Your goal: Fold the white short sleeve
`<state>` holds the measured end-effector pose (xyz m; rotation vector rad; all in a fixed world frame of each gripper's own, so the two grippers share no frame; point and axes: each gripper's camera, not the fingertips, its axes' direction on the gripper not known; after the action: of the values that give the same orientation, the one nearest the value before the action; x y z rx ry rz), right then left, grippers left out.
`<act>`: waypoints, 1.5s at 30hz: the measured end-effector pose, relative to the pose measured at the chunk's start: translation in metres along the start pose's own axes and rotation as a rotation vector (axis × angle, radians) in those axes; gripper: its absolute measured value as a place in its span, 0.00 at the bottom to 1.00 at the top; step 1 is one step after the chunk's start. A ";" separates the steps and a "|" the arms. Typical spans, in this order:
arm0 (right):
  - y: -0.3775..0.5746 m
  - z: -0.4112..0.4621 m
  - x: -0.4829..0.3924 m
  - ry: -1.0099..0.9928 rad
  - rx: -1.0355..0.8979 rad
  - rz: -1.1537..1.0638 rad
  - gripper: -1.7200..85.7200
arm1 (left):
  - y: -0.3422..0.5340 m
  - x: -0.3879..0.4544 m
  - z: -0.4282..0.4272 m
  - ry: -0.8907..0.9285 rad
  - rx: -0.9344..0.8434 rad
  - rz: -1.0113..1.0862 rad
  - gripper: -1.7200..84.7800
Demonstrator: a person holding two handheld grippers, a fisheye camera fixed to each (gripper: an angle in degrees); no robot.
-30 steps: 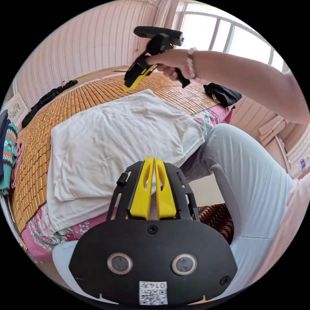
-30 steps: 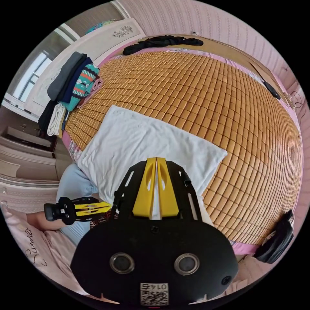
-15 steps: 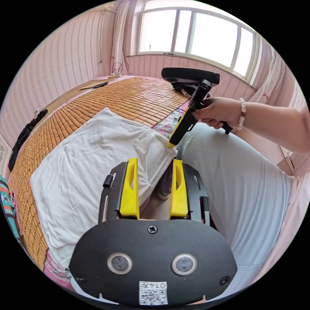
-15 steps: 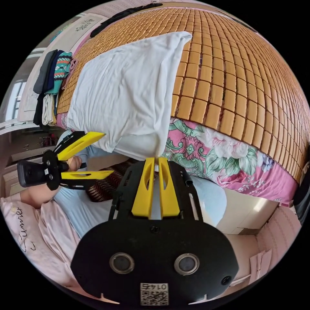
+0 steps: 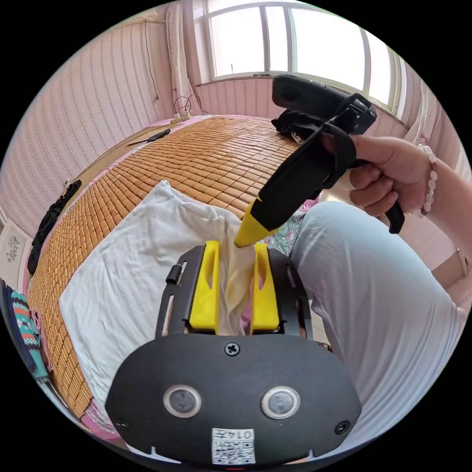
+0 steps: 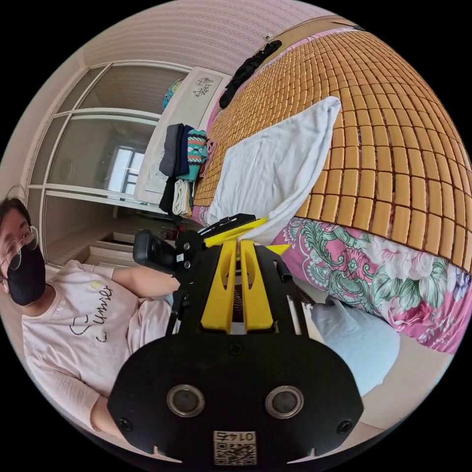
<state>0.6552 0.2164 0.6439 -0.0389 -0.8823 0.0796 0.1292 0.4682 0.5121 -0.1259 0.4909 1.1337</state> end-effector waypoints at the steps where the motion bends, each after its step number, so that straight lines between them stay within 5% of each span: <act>1: 0.002 -0.011 0.000 0.005 0.021 -0.013 0.05 | -0.002 -0.004 0.002 -0.004 -0.012 -0.029 0.04; 5: 0.012 -0.062 0.026 0.012 0.242 0.067 0.14 | -0.005 -0.016 0.003 0.033 -0.026 -0.088 0.02; 11: -0.020 -0.066 0.069 -0.030 0.273 0.199 0.20 | -0.003 -0.022 -0.015 0.027 0.024 -0.092 0.01; 23: -0.047 -0.111 0.084 -0.123 0.598 0.293 0.04 | -0.020 -0.018 -0.048 0.022 0.099 0.023 0.01; 30: 0.007 -0.211 0.042 -0.034 0.765 0.164 0.03 | -0.065 -0.014 -0.064 0.230 0.279 -0.006 0.01; 36: 0.002 -0.239 -0.014 0.140 0.671 0.106 0.03 | -0.074 -0.046 -0.072 0.265 0.347 -0.169 0.01; 45: -0.118 -0.099 -0.067 0.288 0.378 0.052 0.03 | -0.009 -0.172 -0.057 0.082 0.166 -0.572 0.01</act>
<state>0.6953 0.0930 0.5372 0.2737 -0.5679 0.2817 0.0626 0.3006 0.5355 -0.1565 0.5739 0.5275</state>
